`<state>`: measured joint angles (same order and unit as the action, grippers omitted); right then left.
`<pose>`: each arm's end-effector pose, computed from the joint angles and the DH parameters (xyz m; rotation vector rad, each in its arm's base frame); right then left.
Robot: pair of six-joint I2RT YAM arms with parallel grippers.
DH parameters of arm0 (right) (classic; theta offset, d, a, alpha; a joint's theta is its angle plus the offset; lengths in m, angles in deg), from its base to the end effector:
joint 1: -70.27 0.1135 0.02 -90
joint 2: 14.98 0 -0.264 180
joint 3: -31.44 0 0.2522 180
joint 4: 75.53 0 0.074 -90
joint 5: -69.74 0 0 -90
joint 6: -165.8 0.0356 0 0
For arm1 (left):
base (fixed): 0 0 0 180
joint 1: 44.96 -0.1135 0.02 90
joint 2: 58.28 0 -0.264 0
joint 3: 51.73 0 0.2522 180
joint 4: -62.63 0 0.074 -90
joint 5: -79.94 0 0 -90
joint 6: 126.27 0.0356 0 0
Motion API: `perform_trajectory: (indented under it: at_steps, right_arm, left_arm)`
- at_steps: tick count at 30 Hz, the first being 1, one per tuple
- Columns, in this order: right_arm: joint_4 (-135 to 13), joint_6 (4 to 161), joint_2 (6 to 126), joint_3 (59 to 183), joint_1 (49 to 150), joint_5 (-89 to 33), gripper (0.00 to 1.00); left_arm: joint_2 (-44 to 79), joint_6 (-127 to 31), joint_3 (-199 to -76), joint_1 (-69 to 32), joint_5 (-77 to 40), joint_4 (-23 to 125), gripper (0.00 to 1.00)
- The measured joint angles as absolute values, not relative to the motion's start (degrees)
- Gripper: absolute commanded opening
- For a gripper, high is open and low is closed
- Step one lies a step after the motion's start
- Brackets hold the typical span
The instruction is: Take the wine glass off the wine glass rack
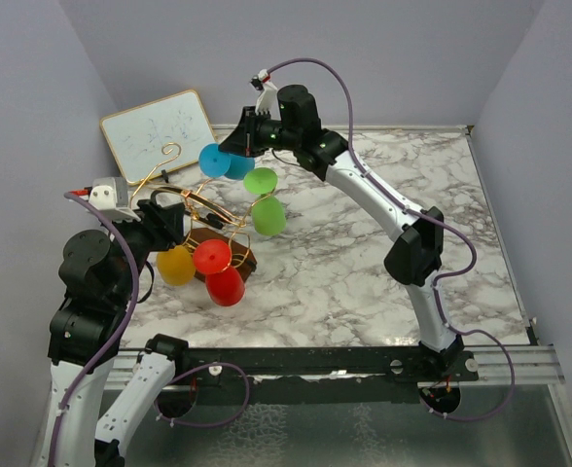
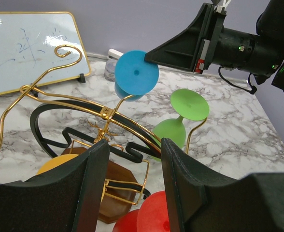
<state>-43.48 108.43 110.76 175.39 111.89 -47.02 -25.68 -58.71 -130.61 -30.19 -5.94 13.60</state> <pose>0.3755 0.3550 0.3813 -0.5194 1.9314 1.3027 0.0792 -0.0182 0.4328 -0.1654 1.6284 -0.4416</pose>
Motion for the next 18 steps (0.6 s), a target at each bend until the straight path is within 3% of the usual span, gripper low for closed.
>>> perform_trajectory:
  at_steps: [18]
  right_arm:
    - [-47.68,113.69,108.20,171.02,111.92,-54.89,0.01]
  left_arm:
    - [-25.71,-58.93,-130.61,-30.19,-5.94,13.58,0.49]
